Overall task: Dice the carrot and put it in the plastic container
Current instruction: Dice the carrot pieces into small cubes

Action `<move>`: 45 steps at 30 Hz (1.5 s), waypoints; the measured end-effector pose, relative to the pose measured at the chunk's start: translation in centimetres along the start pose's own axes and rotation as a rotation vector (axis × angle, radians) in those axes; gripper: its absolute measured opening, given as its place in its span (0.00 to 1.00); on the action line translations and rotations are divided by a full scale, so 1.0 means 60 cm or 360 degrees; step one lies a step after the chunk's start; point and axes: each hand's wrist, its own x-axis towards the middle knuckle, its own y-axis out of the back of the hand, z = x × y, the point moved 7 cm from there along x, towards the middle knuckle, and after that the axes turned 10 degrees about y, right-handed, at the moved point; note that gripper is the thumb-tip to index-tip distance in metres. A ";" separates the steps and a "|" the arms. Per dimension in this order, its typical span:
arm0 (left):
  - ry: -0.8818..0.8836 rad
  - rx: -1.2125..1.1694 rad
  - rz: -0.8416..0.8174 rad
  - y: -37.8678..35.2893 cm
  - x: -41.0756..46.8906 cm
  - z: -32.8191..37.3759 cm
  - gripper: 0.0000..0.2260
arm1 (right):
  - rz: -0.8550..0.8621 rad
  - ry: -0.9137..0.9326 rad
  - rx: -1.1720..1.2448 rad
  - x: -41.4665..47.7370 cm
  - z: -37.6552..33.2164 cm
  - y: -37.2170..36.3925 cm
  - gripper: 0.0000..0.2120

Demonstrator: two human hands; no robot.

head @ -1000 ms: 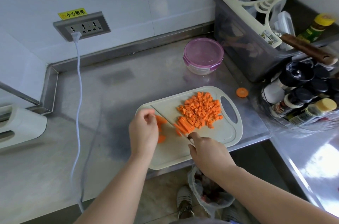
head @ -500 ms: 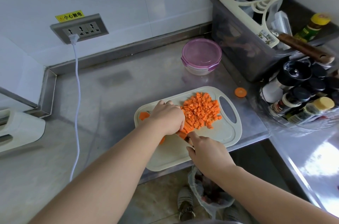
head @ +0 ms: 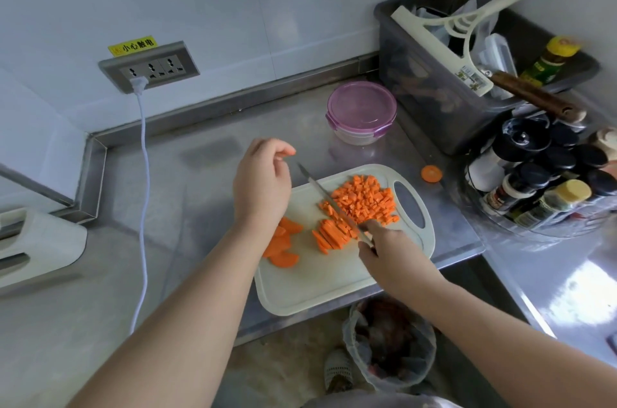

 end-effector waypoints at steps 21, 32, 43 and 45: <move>-0.0880 0.1379 -0.1405 -0.194 -0.091 -0.022 0.17 | 0.0202 -0.0200 0.0131 -0.012 0.063 0.050 0.13; -0.0923 0.1430 -0.1508 -0.197 -0.093 -0.029 0.16 | 0.0188 -0.0220 0.0150 -0.007 0.070 0.051 0.14; -0.0985 0.1575 -0.1575 -0.185 -0.104 -0.040 0.24 | 0.0162 -0.0209 0.0126 0.001 0.073 0.043 0.13; -0.0985 0.1547 -0.1550 -0.186 -0.104 -0.039 0.22 | 0.0143 -0.0207 0.0129 0.001 0.072 0.041 0.13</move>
